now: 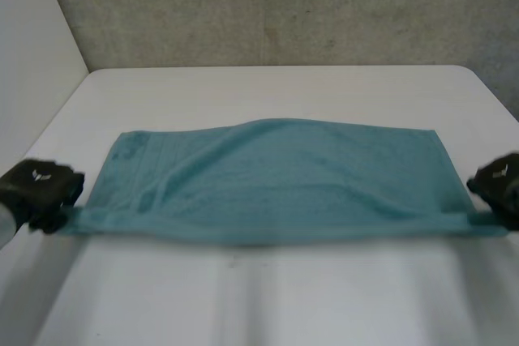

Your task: Fold the laundry

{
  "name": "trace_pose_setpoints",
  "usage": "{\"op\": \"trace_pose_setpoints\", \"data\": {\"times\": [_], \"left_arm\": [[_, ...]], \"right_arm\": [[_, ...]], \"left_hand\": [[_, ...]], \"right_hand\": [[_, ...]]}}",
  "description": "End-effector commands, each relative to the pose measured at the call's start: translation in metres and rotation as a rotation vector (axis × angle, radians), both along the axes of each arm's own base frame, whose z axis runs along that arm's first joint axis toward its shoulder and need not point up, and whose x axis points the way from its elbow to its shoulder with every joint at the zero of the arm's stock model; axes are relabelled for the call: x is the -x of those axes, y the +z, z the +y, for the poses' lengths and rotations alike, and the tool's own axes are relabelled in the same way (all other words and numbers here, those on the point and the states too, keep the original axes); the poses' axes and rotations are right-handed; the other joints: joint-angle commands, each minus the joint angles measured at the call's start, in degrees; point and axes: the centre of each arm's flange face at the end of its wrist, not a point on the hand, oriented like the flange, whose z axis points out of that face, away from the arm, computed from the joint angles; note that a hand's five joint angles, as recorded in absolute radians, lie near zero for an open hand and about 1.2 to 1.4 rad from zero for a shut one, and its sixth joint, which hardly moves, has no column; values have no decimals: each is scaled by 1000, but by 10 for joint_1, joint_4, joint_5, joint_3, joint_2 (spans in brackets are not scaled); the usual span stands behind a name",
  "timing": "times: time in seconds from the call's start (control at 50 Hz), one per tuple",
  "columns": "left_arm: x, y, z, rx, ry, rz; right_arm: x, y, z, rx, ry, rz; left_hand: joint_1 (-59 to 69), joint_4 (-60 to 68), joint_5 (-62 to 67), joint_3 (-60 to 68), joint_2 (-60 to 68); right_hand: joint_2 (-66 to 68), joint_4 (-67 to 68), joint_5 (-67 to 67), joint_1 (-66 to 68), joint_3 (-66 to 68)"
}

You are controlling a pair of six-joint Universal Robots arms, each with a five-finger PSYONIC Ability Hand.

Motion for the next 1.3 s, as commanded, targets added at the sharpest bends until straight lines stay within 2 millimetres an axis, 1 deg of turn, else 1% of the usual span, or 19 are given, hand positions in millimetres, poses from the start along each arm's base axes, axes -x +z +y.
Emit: {"op": "trace_pose_setpoints", "data": {"times": [0.02, 0.08, 0.14, 0.22, 0.34, 0.46, 0.58, 0.64, 0.82, 0.86, 0.9, 0.94, 1.0, 1.06, 1.1, 1.18, 1.22, 1.28, 1.3], "left_arm": [[22, -11, -50, 98, -55, 20], [26, -14, -63, 107, -47, 27], [39, -13, -81, 147, -61, 36], [52, -11, -109, 212, -52, 65], [58, -20, -151, 269, 4, 91], [69, -35, -173, 293, -8, 93], [81, -51, -187, 310, -29, 99], [85, -52, -190, 334, -36, 104], [96, -48, -194, 403, -59, 116], [99, -48, -192, 409, -70, 118], [103, -50, -188, 406, -81, 118], [107, -51, -181, 399, -96, 114], [109, -40, -174, 423, -101, 118], [108, -26, -165, 460, -101, 123], [107, -14, -157, 481, -100, 125], [104, 9, -140, 500, -96, 132], [102, 18, -133, 503, -94, 135], [96, 34, -116, 507, -81, 139], [94, 37, -111, 507, -78, 139]], "right_arm": [[-3, -4, -46, 107, -71, -150], [-12, 4, -66, 190, -71, -206], [-16, 9, -80, 252, -75, -233], [-20, -4, -104, 295, -103, -261], [-46, -14, -128, 372, -73, -288], [-50, -24, -160, 496, -91, -290], [-63, -38, -176, 537, -82, -286], [-67, -49, -182, 535, -80, -285], [-69, -50, -190, 574, -115, -246], [-70, -50, -190, 576, -117, -241], [-72, -50, -189, 576, -117, -242], [-74, -49, -187, 574, -120, -244], [-78, -46, -183, 570, -125, -261], [-75, -24, -179, 593, -137, -305], [-70, 5, -172, 629, -146, -352], [-67, 36, -158, 655, -148, -419], [-66, 59, -142, 661, -127, -470], [-66, 70, -131, 655, -105, -489], [-67, 79, -114, 622, -72, -504]], "left_hand": [[155, 115, 156, 117, 113], [155, 115, 156, 117, 113], [155, 115, 156, 117, 113], [155, 115, 156, 117, 113], [155, 115, 156, 117, 113], [155, 115, 156, 117, 113], [155, 115, 156, 117, 113], [155, 115, 156, 117, 113], [155, 115, 156, 117, 113], [127, 87, 128, 88, 85], [-165, -205, -163, -203, -207], [-449, -489, -447, -487, -491], [-516, -556, -514, -554, -558], [-521, -561, -520, -559, -563], [-521, -561, -520, -559, -563], [-519, -560, -518, -558, -561], [-519, -560, -518, -558, -561], [-519, -560, -518, -558, -561], [-519, -560, -518, -558, -561]], "right_hand": [[125, 117, 129, 246, 120], [125, 117, 129, 246, 120], [125, 117, 129, 246, 120], [125, 117, 129, 246, 120], [125, 117, 129, 246, 120], [125, 117, 129, 246, 120], [125, 117, 129, 246, 120], [125, 117, 129, 246, 120], [125, 117, 129, 246, 120], [-219, -228, -216, -98, -224], [-534, -542, -530, -413, -539], [-575, -583, -571, -454, -580], [-575, -583, -571, -454, -580], [-575, -583, -571, -454, -580], [-575, -583, -571, -454, -580], [-575, -583, -571, -454, -580], [-575, -583, -571, -454, -580], [-575, -583, -571, -454, -580], [-575, -583, -571, -454, -580]]}}
